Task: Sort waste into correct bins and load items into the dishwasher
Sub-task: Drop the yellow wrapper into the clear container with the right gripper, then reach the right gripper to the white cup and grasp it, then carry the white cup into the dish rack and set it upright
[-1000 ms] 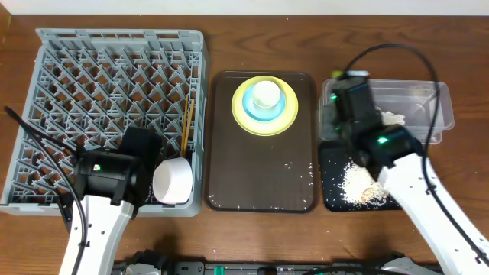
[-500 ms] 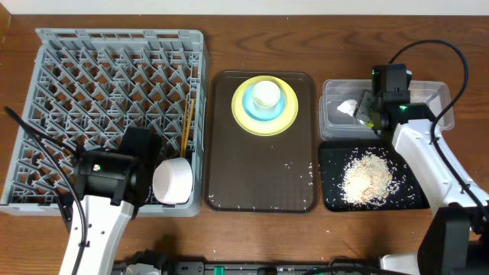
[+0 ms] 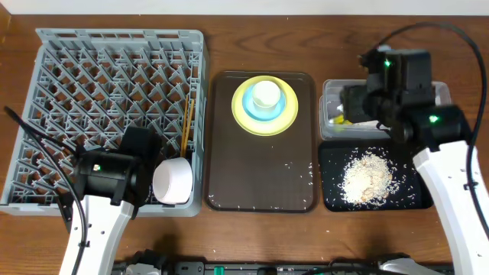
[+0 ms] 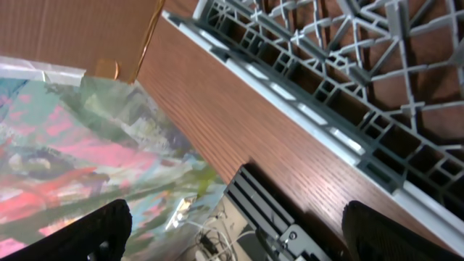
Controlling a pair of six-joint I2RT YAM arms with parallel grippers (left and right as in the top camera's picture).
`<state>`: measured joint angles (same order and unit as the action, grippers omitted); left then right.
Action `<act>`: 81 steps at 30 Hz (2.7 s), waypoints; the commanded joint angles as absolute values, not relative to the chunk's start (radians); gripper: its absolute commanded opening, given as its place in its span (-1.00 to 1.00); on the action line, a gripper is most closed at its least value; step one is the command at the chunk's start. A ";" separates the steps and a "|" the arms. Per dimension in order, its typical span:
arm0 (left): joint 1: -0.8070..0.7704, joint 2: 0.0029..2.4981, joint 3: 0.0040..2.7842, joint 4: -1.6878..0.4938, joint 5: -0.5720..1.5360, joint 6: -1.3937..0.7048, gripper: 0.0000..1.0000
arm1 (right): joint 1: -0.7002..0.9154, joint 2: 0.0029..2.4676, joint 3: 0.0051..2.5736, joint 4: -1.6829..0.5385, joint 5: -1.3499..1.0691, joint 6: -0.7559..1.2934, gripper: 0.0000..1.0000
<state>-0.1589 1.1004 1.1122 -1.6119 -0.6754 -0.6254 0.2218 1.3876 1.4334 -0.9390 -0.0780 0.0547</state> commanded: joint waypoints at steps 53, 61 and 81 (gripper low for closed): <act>-0.155 1.098 1.114 -1.686 -0.679 -0.633 0.87 | 0.622 2.138 1.817 -0.972 0.124 -0.199 -0.98; -0.155 1.098 1.114 -1.686 -0.679 -0.633 0.87 | 0.625 2.128 1.917 -1.051 0.118 -0.198 -0.98; -0.155 1.098 1.114 -1.686 -0.679 -0.633 0.87 | 0.682 2.117 2.138 -0.761 -1.024 0.123 -0.98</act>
